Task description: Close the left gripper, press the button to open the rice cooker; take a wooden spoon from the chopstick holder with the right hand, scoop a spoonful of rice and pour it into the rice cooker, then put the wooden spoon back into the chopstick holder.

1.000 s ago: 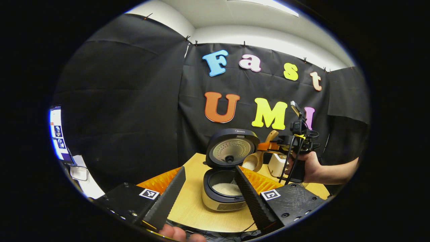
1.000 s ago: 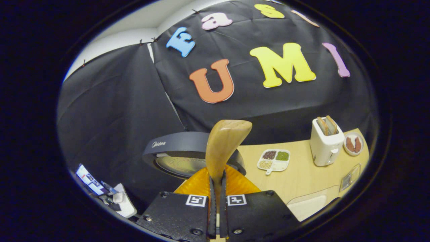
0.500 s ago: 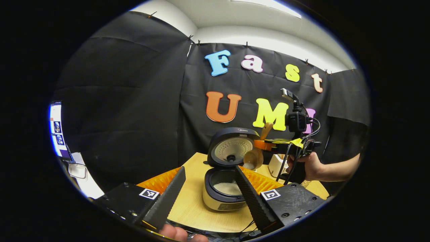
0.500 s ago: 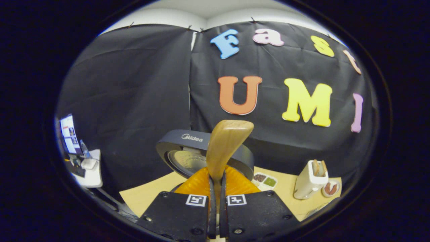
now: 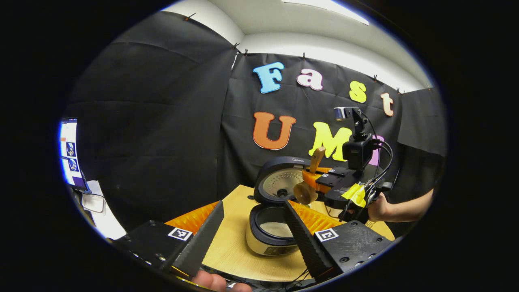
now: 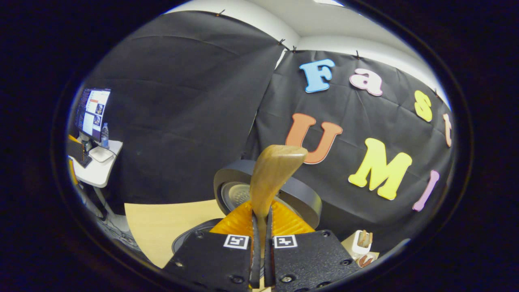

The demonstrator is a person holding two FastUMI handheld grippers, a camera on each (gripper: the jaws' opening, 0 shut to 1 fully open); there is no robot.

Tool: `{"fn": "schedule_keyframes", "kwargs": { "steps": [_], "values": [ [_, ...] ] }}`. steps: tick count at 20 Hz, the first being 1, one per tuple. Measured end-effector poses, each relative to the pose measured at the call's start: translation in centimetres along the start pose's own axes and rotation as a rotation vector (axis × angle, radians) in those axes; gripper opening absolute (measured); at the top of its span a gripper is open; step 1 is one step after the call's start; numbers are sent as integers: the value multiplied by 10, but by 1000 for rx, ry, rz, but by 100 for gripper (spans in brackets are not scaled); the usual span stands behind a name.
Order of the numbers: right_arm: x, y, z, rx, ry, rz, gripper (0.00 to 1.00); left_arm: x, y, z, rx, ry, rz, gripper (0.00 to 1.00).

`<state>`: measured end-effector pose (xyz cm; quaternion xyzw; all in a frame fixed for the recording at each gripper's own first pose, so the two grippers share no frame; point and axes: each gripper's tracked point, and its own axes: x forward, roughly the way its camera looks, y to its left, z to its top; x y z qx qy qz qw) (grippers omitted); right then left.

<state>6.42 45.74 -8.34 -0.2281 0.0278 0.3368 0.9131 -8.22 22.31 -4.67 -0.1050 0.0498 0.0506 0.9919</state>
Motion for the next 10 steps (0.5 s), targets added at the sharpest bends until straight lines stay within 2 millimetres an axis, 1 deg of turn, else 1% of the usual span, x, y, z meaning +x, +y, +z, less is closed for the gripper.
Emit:
{"fn": "schedule_keyframes", "kwargs": {
  "steps": [2,3,6,8,10],
  "values": [
    [-5,-4,-2,68,10,4,9,-1,-2,4,4,-9,-3,95],
    [-8,-7,-1,103,13,6,9,-2,-3,5,6,-11,-5,95],
    [-21,-21,2,223,17,4,9,-3,-10,5,6,-8,-15,94],
    [-38,-34,3,311,22,6,9,-2,-17,9,0,-11,-26,95],
    [-53,-58,2,395,28,-7,9,0,-25,13,-15,-15,-29,95]
  ]
}}
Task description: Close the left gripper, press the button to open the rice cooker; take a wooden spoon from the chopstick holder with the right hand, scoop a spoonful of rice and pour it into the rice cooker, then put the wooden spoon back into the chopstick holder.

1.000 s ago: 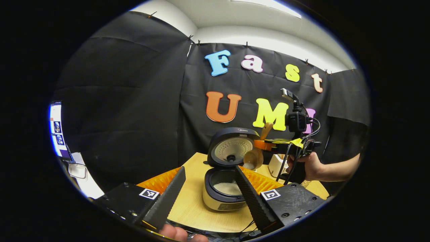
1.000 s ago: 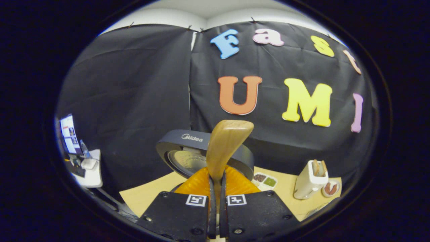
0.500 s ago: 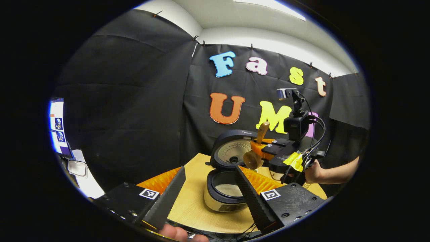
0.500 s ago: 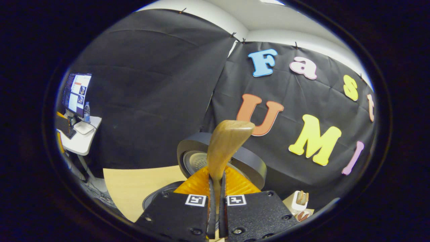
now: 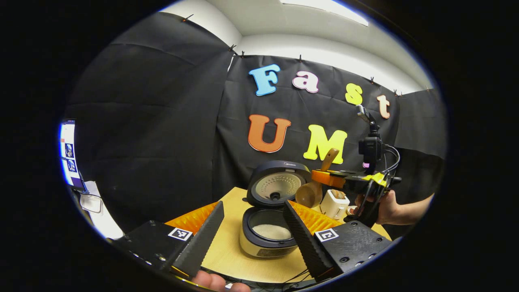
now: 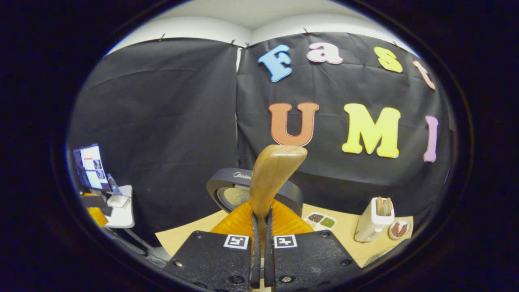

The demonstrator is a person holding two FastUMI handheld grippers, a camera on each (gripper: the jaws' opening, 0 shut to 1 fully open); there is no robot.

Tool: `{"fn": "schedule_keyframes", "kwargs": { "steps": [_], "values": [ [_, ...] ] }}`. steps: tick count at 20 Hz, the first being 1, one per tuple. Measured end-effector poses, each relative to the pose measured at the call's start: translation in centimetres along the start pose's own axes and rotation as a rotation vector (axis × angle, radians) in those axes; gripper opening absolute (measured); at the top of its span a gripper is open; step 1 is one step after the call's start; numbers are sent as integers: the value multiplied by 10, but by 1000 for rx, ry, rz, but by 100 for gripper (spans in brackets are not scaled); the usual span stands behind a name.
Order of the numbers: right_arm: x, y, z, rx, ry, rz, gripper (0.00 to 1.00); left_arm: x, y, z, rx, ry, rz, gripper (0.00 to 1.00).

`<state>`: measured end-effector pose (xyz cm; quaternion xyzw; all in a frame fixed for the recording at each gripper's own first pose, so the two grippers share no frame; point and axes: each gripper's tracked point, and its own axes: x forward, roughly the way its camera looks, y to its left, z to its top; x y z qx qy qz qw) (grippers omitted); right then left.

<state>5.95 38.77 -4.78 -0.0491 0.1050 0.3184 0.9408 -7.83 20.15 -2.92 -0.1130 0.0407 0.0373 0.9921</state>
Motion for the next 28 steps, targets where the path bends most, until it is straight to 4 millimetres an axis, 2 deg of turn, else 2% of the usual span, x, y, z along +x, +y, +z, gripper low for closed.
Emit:
{"fn": "schedule_keyframes", "kwargs": {
  "steps": [2,5,8,11,13,15,20,25,28],
  "values": [
    [-20,-28,7,75,-6,-20,9,3,-11,4,-22,-12,-7,94],
    [-53,-88,9,223,-4,-81,7,13,-26,3,1,-4,1,95],
    [-89,-169,2,295,-14,-184,9,21,-37,8,16,0,21,95],
    [-124,-249,-21,340,4,-290,9,35,-53,4,29,13,41,95],
    [-149,-299,-41,356,16,-365,9,42,-67,10,30,4,50,95],
    [-163,-344,-64,374,37,-426,9,49,-82,11,38,2,58,95],
    [-160,-427,-133,382,108,-499,9,64,-115,19,38,-5,65,95],
    [-135,-471,-193,412,162,-501,10,75,-133,20,47,14,98,95],
    [-121,-484,-221,435,185,-511,10,79,-144,22,71,21,104,95]
  ]
}}
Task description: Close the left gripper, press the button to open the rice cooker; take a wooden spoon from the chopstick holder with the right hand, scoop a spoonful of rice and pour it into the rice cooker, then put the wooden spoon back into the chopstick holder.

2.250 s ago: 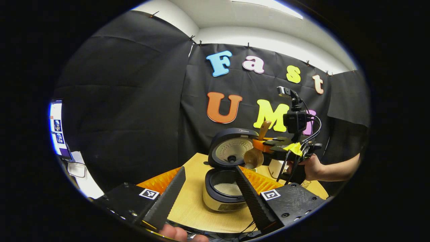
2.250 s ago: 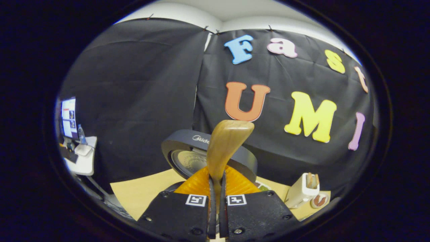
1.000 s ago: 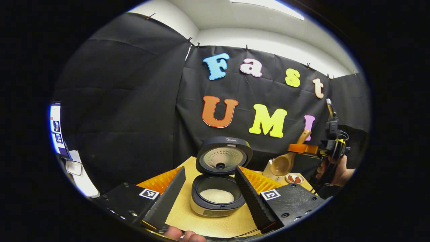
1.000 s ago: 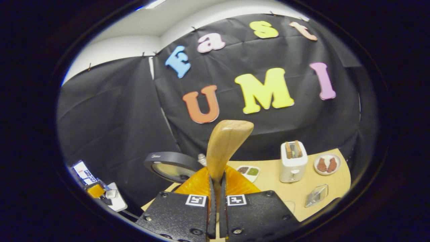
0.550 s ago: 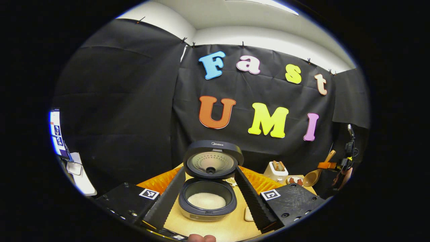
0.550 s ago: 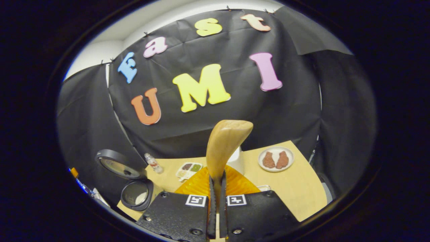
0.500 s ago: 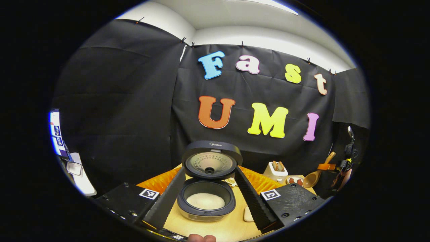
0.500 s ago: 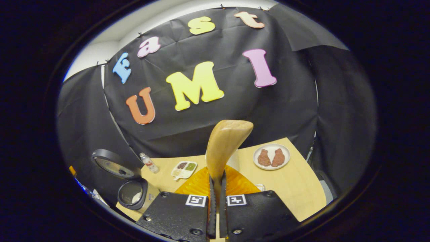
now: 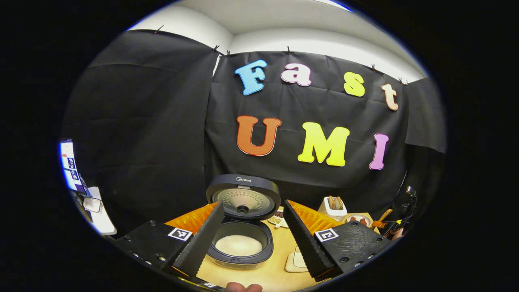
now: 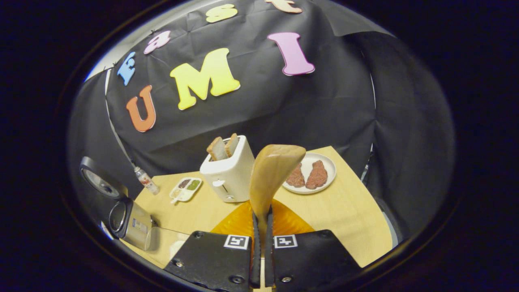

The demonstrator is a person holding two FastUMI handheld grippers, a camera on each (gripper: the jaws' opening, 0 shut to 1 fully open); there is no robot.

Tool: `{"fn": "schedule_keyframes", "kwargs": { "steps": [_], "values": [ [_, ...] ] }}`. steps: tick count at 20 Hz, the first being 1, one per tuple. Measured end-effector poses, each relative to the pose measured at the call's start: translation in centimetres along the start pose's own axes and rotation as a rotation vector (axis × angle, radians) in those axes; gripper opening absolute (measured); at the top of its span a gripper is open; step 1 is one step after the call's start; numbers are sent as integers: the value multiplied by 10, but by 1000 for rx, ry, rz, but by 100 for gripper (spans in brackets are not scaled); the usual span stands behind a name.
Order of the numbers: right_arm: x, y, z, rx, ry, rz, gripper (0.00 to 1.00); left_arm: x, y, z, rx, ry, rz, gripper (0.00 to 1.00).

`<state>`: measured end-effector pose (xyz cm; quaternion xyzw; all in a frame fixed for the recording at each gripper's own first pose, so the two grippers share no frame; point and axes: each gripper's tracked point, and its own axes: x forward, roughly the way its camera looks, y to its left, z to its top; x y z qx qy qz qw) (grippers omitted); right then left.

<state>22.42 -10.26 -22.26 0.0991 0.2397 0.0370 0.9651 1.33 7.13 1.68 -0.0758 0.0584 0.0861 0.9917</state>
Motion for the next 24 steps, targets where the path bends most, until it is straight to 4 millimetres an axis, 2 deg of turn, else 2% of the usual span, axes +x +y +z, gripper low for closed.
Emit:
{"fn": "schedule_keyframes", "kwargs": {
  "steps": [4,9,13,15,17,18,19,20,23,24],
  "values": [
    [28,-12,-26,27,38,-12,10,3,-7,-1,-9,15,13,95],
    [38,-16,-47,61,53,-18,12,17,-7,6,-7,12,21,95],
    [24,-22,-38,62,21,-31,16,28,-5,17,-14,-12,18,94],
    [9,-22,-21,48,-16,-33,20,36,-3,19,-15,-21,17,94],
    [-5,-24,-7,27,-56,-42,42,43,-3,22,-8,-32,7,94],
    [-15,-25,4,17,-78,-51,62,45,-4,25,-4,-39,1,94],
    [-23,-25,14,7,-103,-58,69,49,-4,27,0,-46,-5,94],
    [-32,-23,23,-3,-124,-63,81,53,-6,28,3,-52,-10,94],
    [-62,-11,39,-51,-164,-58,90,64,-10,34,15,-72,-29,95],
    [-75,-7,48,-68,-187,-55,90,70,-9,35,22,-78,-28,95]
  ]
}}
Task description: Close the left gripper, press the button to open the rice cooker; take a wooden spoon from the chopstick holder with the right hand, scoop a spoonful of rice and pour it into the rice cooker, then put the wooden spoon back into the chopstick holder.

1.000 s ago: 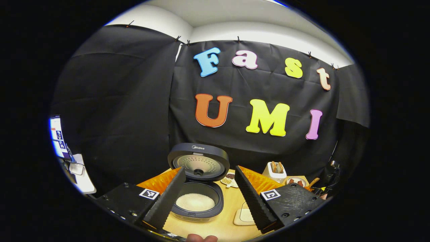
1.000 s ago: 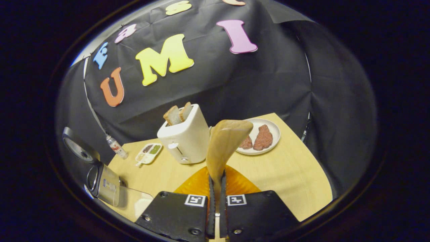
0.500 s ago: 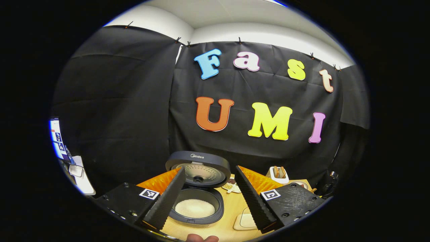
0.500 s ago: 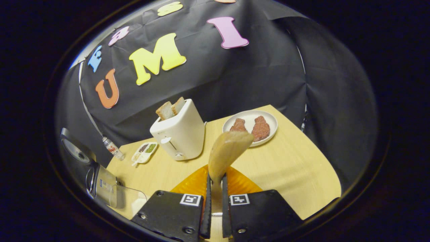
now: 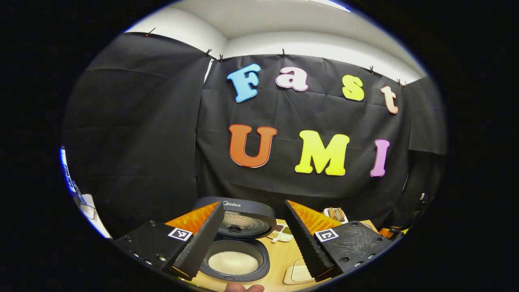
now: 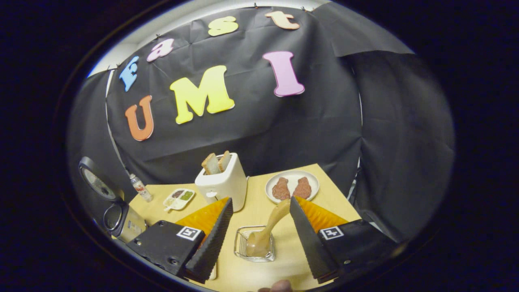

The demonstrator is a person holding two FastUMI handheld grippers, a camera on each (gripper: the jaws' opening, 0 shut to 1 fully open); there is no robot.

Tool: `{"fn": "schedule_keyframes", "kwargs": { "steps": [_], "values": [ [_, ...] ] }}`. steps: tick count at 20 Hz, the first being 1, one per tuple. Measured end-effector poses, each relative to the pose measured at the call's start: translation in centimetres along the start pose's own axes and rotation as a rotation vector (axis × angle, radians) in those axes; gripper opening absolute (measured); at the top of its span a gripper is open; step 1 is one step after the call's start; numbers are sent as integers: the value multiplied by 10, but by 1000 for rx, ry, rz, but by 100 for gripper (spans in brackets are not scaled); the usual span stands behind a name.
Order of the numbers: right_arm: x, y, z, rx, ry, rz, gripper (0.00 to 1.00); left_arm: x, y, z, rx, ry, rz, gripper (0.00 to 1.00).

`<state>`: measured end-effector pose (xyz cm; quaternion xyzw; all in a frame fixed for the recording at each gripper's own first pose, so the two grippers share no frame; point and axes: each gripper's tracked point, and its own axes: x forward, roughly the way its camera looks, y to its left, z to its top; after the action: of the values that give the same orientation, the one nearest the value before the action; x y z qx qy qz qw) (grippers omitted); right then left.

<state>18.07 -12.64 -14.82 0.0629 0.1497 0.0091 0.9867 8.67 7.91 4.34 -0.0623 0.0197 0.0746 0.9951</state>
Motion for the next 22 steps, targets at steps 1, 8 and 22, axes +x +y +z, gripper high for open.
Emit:
{"fn": "schedule_keyframes", "kwargs": {
  "steps": [1,8,22],
  "values": [
    [-11,2,10,-18,-24,0,91,4,1,2,4,-6,1,95],
    [-84,7,39,-24,-112,-24,99,51,22,6,40,-21,37,94],
    [-189,-34,-17,95,-71,-239,99,126,43,-40,139,155,-20,94]
  ]
}}
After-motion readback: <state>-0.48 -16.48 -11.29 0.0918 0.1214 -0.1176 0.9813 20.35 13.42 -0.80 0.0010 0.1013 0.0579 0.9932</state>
